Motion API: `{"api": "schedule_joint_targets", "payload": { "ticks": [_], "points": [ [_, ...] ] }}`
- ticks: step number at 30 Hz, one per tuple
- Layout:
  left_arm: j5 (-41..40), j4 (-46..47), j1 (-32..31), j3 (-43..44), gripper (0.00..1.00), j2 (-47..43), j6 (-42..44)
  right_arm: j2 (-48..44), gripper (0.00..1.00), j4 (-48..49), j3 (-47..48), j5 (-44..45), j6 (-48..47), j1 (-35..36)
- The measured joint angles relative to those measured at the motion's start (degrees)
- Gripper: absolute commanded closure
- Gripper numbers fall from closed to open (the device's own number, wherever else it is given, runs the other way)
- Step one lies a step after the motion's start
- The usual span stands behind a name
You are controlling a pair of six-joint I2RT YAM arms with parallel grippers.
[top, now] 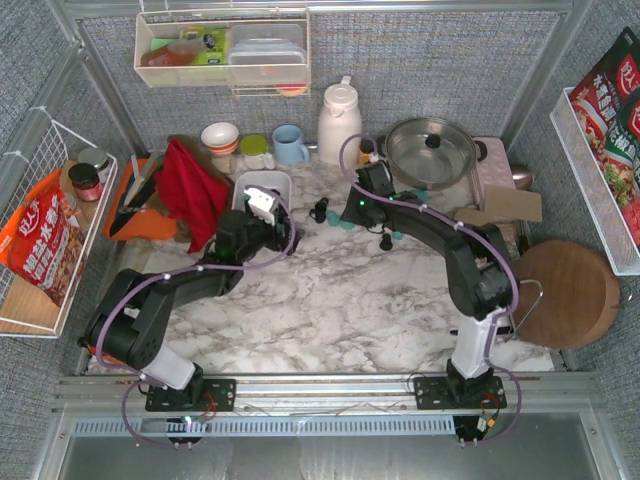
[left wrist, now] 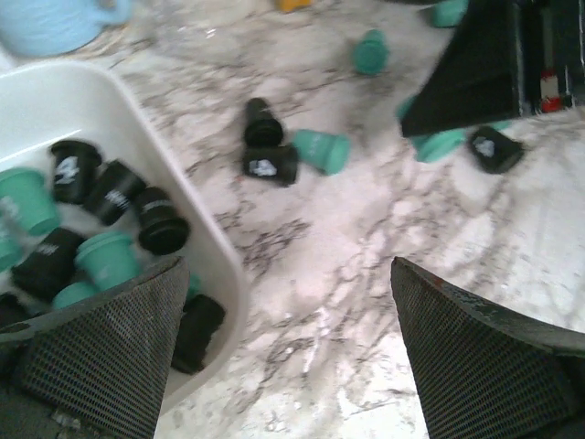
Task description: Mix the coffee capsules in the storage basket
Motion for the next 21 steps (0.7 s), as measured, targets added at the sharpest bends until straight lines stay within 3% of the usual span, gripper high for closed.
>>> {"api": "schedule_joint_targets", "payload": {
  "ticks": [4,9,12,21],
  "points": [
    [5.44,10.16,-1.79,-5.49,0.01,0.11,2.64,-7.93,0.79,9.68,-8.04,-8.35,-4.74,0.04],
    [12.52,33.92,-7.30,-17.25,0.01,4.37,14.25,-16.63,0.80,25.46,-19.65,-19.30,-7.74,0.15],
    [14.27,41.46,-8.11,-17.66,0.01,6.97,17.33,-20.02,0.80,33.57,-25.05,-24.92,-8.46,0.57],
    [14.88,50.97,-10.54,-15.37,0.01,8.39,21.73,-26.38,0.80,41.42,-31.43,-34.47,-12.33,2.38]
  ]
}}
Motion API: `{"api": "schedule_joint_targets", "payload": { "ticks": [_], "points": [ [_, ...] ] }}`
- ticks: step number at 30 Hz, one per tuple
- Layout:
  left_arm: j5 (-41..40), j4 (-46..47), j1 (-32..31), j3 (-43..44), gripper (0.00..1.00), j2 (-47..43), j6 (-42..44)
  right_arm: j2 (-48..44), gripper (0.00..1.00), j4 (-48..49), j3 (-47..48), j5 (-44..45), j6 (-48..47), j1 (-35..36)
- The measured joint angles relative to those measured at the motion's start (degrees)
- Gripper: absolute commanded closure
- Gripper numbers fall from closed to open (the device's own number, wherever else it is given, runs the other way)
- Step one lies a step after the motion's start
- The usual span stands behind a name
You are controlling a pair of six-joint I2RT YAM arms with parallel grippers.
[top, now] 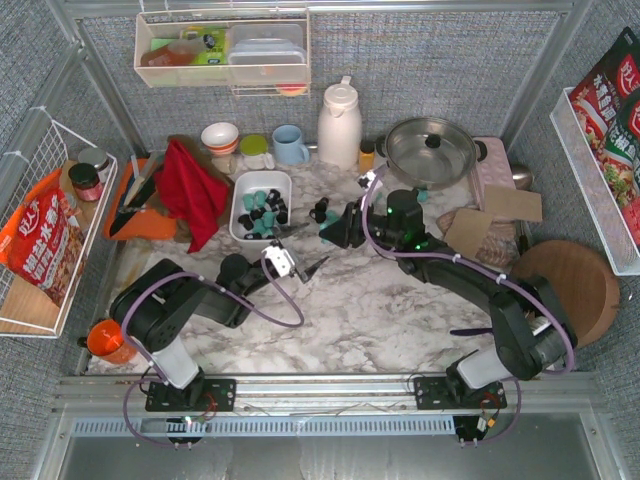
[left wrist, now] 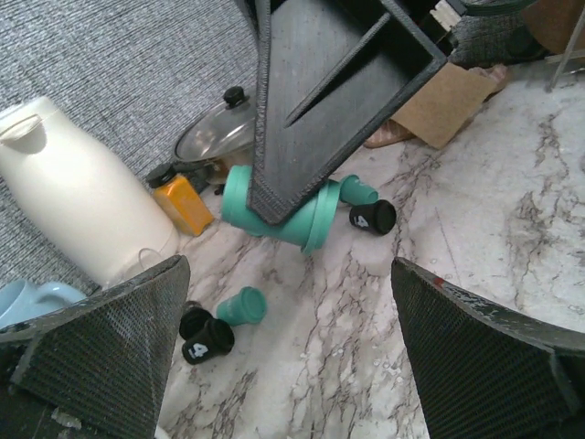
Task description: Mix the coffee capsules in the storage basket
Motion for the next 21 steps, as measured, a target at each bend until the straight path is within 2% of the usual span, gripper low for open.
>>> {"api": "schedule_joint_targets", "payload": {
  "ticks": [3,8,14,21],
  "points": [
    [-0.28,0.33,-0.59,0.42,0.02,0.50,0.74,-0.87,0.80,-0.04,-0.33,-1.60,-0.94,0.61],
    [-1.33,0.35,-0.98,0.94,0.19,0.63,2.08,-1.20,0.80,-1.38,-0.33,-3.21,-2.36,1.44],
    [-1.07,0.35,-1.84,1.49,0.30,0.63,3.58,-1.20,0.80,-3.54,-0.31,-4.13,-3.28,2.45],
    [0.33,0.35,-2.67,1.81,0.56,0.85,5.92,-1.20,0.77,-4.70,0.81,-4.13,-3.78,2.93]
  ]
}}
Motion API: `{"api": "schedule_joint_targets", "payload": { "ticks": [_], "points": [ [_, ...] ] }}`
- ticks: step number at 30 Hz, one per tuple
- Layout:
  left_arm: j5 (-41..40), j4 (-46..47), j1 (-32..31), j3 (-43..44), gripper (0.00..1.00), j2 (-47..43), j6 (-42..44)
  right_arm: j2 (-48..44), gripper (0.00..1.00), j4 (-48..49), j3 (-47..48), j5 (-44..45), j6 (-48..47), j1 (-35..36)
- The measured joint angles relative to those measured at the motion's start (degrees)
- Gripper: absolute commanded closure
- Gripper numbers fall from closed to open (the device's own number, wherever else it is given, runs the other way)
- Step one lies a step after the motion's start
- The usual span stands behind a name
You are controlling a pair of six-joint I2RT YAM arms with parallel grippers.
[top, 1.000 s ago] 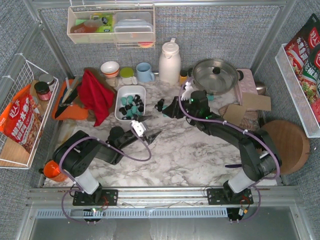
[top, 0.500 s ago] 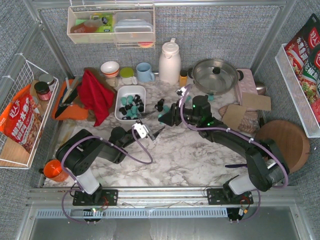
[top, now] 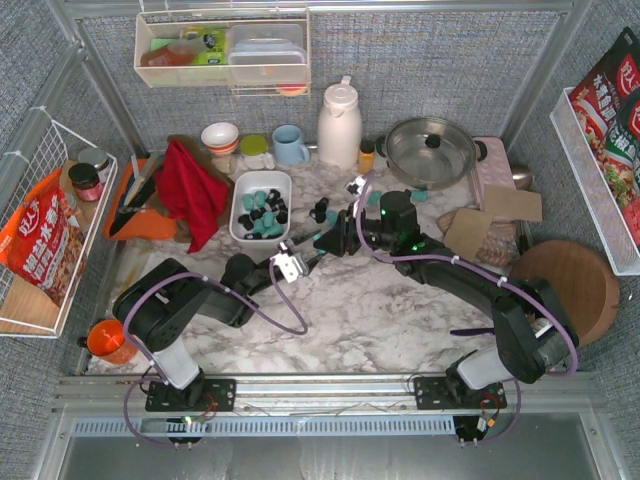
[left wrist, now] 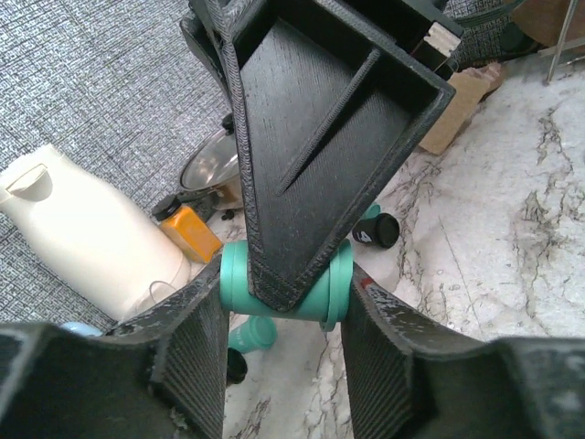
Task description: Mix the coffee capsules in the storage basket
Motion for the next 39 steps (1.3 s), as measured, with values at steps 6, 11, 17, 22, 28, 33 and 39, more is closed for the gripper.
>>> {"api": "schedule_joint_targets", "payload": {
  "ticks": [6,11,17,22,28,33,39],
  "points": [
    [-0.24,0.00,-0.07,-0.07,0.67,-0.02,0.59,-0.20,0.56,-2.40,1.03,0.57,-0.98,0.20],
    [-2.60,0.00,-0.11,-0.76,0.70,-0.76,0.59,-2.47,0.43,-6.95,1.55,3.56,-3.87,0.11],
    [-7.26,-0.59,0.63,-1.73,0.73,-1.33,-0.35,-7.21,0.43,-12.31,1.90,11.21,-8.09,-0.48],
    [-11.08,-7.63,5.88,0.48,0.76,-4.42,-5.57,-6.75,0.43,-15.06,3.43,19.87,-11.80,-0.50],
    [-16.20,-26.58,13.70,10.78,0.69,-6.12,-14.29,2.69,0.43,-19.61,11.02,30.29,-16.09,-0.57],
    [-16.48,-39.34,19.56,19.96,0.69,-0.57,-19.65,15.37,0.43,-25.03,23.23,33.66,-19.69,-0.85],
    [-14.14,-50.10,24.06,31.91,0.70,8.85,-23.30,30.05,0.43,-33.97,38.36,34.91,-23.28,-1.01]
  ]
}}
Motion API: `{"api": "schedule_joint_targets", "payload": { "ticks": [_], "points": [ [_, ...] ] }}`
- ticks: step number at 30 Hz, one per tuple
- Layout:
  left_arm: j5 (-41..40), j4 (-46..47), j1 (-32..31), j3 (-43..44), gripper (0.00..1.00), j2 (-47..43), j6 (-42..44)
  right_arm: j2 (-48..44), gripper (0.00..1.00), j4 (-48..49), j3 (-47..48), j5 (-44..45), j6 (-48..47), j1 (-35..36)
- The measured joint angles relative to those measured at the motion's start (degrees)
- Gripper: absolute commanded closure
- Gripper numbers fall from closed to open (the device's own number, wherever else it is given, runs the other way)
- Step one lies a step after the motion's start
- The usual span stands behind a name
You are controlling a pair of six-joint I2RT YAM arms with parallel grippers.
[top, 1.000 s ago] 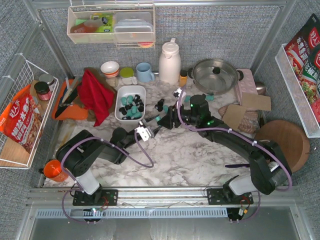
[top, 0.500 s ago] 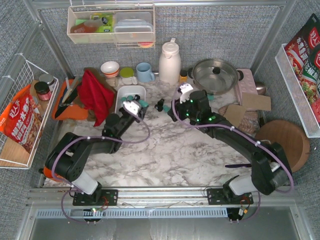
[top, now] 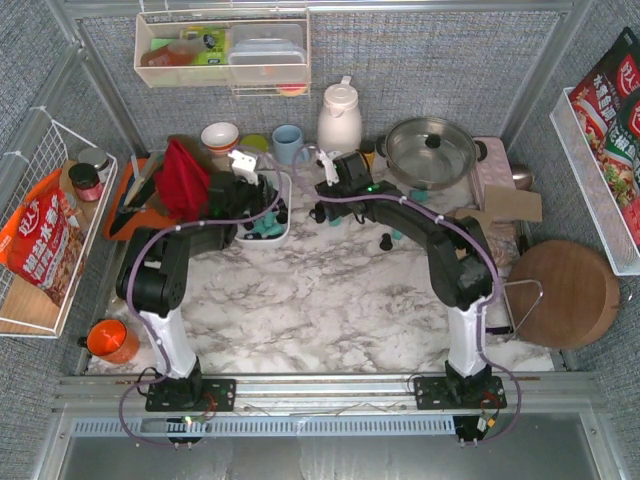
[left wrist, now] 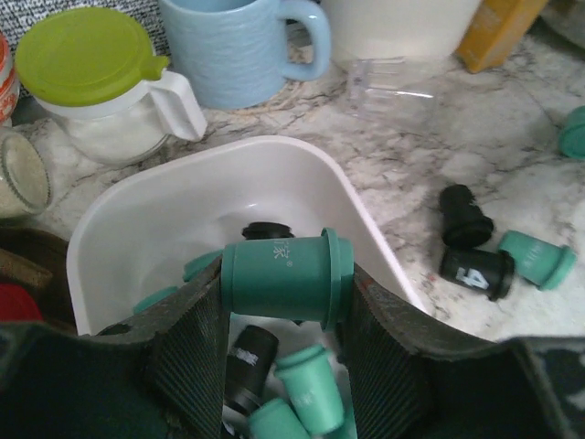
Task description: Mix the coffee capsules in the storage basket
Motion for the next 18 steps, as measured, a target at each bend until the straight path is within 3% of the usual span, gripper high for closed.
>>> {"api": "schedule_joint_targets", "payload": {
  "ticks": [5,9,11,12,18],
  "points": [
    [0.76,-5.44,1.79,6.99,0.48,6.16,-0.81,7.10,0.43,-5.14,7.93,0.83,-2.19,-0.13],
    [0.98,-8.50,1.75,9.77,0.22,9.60,-1.31,11.06,0.43,-8.11,12.26,0.81,-3.23,-0.13],
    [0.96,-9.57,1.75,9.86,0.17,9.99,-1.38,12.39,0.43,-9.03,13.40,0.63,-3.72,-0.15],
    [0.96,-9.55,1.79,9.44,0.04,9.90,-1.46,13.00,0.43,-9.33,13.92,0.50,-3.85,-0.15],
    [0.96,-5.64,1.77,1.27,0.01,3.10,-2.05,16.11,0.44,-11.04,16.35,0.13,-4.98,-0.15]
  ]
}}
